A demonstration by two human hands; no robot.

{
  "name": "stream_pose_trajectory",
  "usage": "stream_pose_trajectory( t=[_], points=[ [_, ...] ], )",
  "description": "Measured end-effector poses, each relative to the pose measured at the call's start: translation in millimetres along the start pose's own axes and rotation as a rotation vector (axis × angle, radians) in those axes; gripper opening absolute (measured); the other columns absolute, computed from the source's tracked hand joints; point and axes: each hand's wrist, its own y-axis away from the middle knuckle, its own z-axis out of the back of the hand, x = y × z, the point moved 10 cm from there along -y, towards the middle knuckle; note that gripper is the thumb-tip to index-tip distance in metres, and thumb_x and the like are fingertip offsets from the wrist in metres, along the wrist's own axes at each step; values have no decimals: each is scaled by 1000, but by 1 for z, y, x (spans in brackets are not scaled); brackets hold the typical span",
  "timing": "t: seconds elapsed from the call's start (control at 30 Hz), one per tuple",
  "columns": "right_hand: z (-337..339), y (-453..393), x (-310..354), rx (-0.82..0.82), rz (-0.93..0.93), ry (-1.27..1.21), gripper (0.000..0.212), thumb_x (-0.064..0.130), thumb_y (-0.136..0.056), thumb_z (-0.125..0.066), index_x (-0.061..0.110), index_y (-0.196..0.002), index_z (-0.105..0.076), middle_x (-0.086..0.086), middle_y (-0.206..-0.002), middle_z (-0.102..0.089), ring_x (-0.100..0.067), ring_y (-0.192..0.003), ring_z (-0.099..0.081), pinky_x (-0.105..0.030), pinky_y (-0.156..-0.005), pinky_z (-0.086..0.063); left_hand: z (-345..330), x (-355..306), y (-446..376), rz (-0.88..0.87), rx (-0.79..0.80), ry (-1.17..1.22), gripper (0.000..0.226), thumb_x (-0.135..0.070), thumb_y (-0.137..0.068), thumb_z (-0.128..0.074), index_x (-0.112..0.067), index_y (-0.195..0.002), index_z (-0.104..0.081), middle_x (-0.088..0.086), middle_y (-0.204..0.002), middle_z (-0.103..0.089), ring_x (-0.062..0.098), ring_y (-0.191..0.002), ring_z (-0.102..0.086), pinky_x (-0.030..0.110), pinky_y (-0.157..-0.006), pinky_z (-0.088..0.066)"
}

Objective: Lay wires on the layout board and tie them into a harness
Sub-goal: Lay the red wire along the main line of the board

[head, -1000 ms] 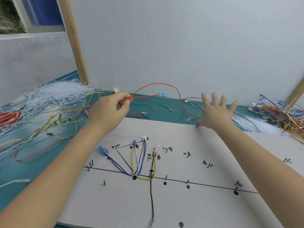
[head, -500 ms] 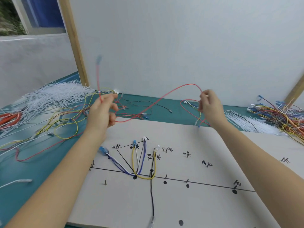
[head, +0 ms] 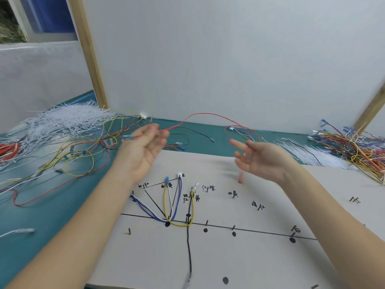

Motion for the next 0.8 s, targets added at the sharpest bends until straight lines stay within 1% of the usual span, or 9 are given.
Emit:
stream_pose_trajectory(
  t=[0.07, 0.13, 0.2, 0.27, 0.4, 0.47, 0.53, 0.67, 0.8],
  points=[
    [-31, 12, -12, 78, -4, -47, 21, 10, -100, -36, 14, -81, -44, -10, -94, -73, -22, -71, -61, -30, -62, -56, -30, 24, 16, 63, 124, -169, 11, -14, -90, -52, -15, -85, -61, -6, -69, -68, 10, -71, -69, 24, -65, -54],
    [-49, 22, -17, 101, 41, -106, 23, 3, -99, -36, 12, -79, -44, -16, -88, -72, -24, -67, -68, -31, -59, -59, -45, 49, 32, 133, 213, -360, 13, -27, -83, -57, -21, -85, -68, -9, -75, -67, 14, -77, -69, 28, -67, -50],
    [-57, 29, -21, 108, 95, -121, 21, -2, -97, -39, 10, -81, -44, -18, -85, -70, -23, -66, -70, -32, -59, -59, -52, 69, 43, 217, 287, -408, 18, -32, -84, -56, -22, -86, -71, -9, -77, -68, 18, -78, -69, 29, -65, -52],
    [-55, 33, -24, 105, 144, -92, 19, -6, -95, -42, 10, -84, -45, -15, -84, -65, -22, -68, -71, -29, -61, -59, -55, 76, 47, 262, 321, -369, 20, -27, -89, -53, -20, -87, -72, -7, -74, -69, 17, -71, -69, 24, -59, -55],
    [-41, 33, -30, 78, 150, 5, 22, -8, -91, -48, 12, -82, -48, -7, -72, -61, -21, -71, -69, -28, -66, -59, -52, 68, 40, 200, 266, -333, 17, -5, -92, -50, -5, -94, -66, -1, -66, -68, 3, -56, -64, 12, -50, -50],
    [-33, 30, -33, 47, 110, 80, 19, 1, -91, -52, 16, -79, -51, -1, -69, -65, -18, -70, -66, -28, -64, -56, -47, 63, 37, 171, 219, -303, 16, 2, -91, -48, -5, -92, -63, 0, -61, -68, 3, -55, -64, 11, -51, -50],
    [-20, 25, -28, 0, 86, 25, 18, 9, -91, -51, 18, -76, -52, 2, -65, -65, -15, -64, -63, -26, -62, -48, -40, 55, 31, 135, 161, -278, 14, 4, -91, -49, -7, -92, -57, 2, -60, -68, 6, -55, -66, 13, -50, -51],
    [19, 21, 0, -103, 122, -206, 18, 11, -91, -46, 13, -73, -49, 2, -52, -55, -13, -47, -54, -20, -50, -46, -21, 33, 16, 60, 73, -205, 17, 0, -92, -48, -13, -84, -45, 3, -57, -67, 7, -52, -66, 13, -45, -50],
    [40, 14, -4, -169, 69, 40, 22, 23, -96, -44, 13, -82, -58, 5, -41, -42, -10, -36, -44, -15, -40, -40, 0, 29, 5, 96, -3, -169, 21, -16, -99, -40, -10, -80, -48, 3, -54, -66, 9, -49, -65, 14, -42, -50]
  ],
)
